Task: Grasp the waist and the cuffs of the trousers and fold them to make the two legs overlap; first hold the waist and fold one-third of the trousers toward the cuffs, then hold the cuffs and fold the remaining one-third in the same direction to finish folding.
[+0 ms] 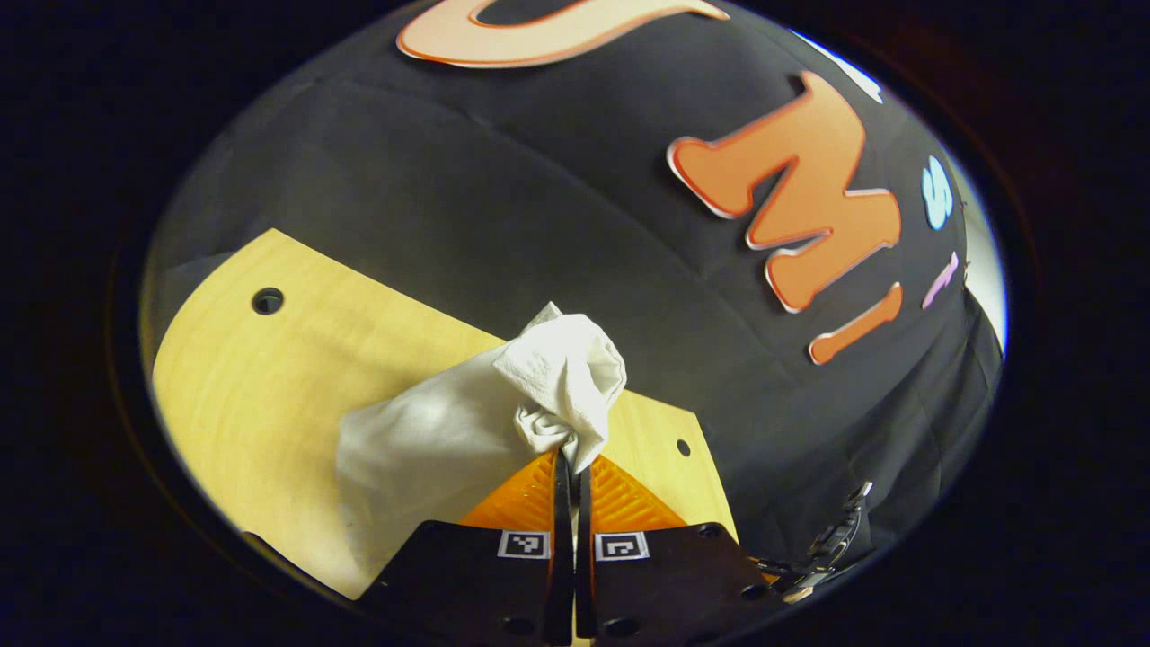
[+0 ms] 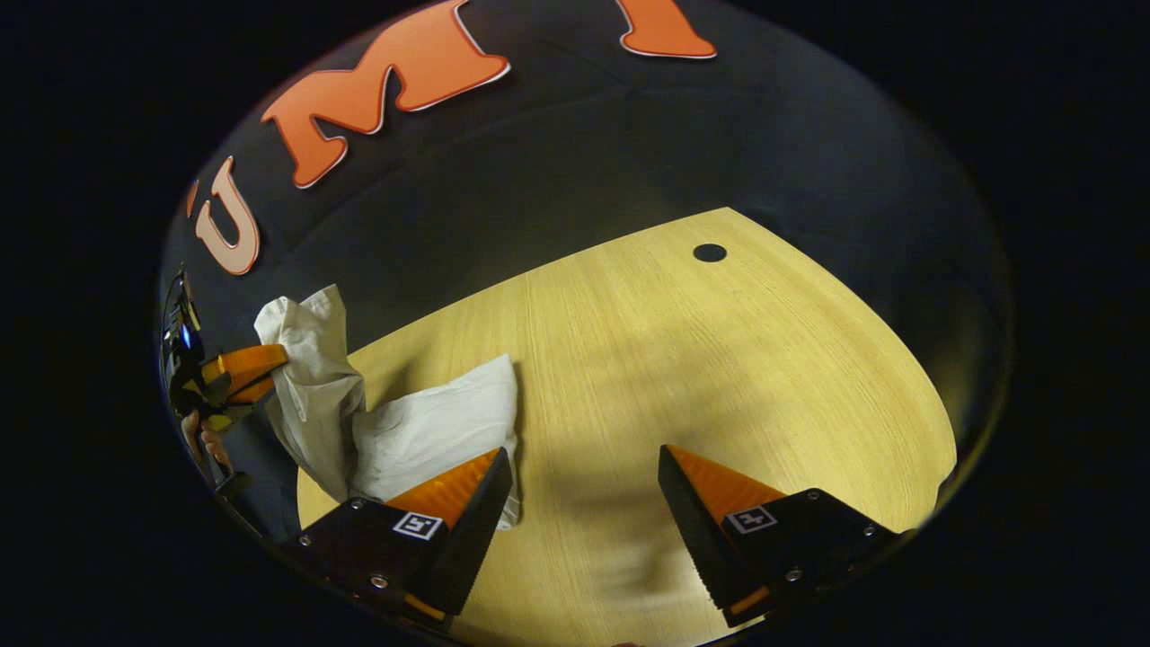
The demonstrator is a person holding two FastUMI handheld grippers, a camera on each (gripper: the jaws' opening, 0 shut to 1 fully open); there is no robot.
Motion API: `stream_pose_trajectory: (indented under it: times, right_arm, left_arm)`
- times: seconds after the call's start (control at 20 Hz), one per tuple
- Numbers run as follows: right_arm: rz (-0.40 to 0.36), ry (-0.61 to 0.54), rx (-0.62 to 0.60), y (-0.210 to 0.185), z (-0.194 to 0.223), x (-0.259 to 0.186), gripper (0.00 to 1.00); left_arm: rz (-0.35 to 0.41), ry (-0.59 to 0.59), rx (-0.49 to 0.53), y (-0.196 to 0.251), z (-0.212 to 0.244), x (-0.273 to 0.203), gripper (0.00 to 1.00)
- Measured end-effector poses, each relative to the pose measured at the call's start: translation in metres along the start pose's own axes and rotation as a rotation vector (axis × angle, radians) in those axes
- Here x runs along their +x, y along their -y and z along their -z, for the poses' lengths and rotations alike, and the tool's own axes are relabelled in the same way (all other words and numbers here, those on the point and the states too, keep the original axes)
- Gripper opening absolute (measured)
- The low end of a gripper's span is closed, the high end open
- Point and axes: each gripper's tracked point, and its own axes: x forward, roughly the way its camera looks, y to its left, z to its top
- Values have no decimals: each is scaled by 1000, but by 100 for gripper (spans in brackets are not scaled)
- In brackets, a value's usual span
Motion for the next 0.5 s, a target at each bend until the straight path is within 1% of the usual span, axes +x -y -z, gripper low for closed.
stream_pose_trajectory:
  times: [0.15, 0.35, 0.45, 0.5]
  right_arm:
    - [24, -3, 30, 25, 5, -4, 98]
    - [55, -8, 62, 47, 10, -7, 98]
    - [64, -14, 73, 55, 13, -9, 99]
    - [68, -16, 76, 58, 14, -9, 99]
  left_arm:
    - [14, -74, 37, 11, 24, 31, 4]
    - [2, -153, 105, 8, 30, 49, 5]
    - [-25, -180, 126, 4, 39, 58, 5]
    - [-61, -189, 133, 2, 45, 62, 5]
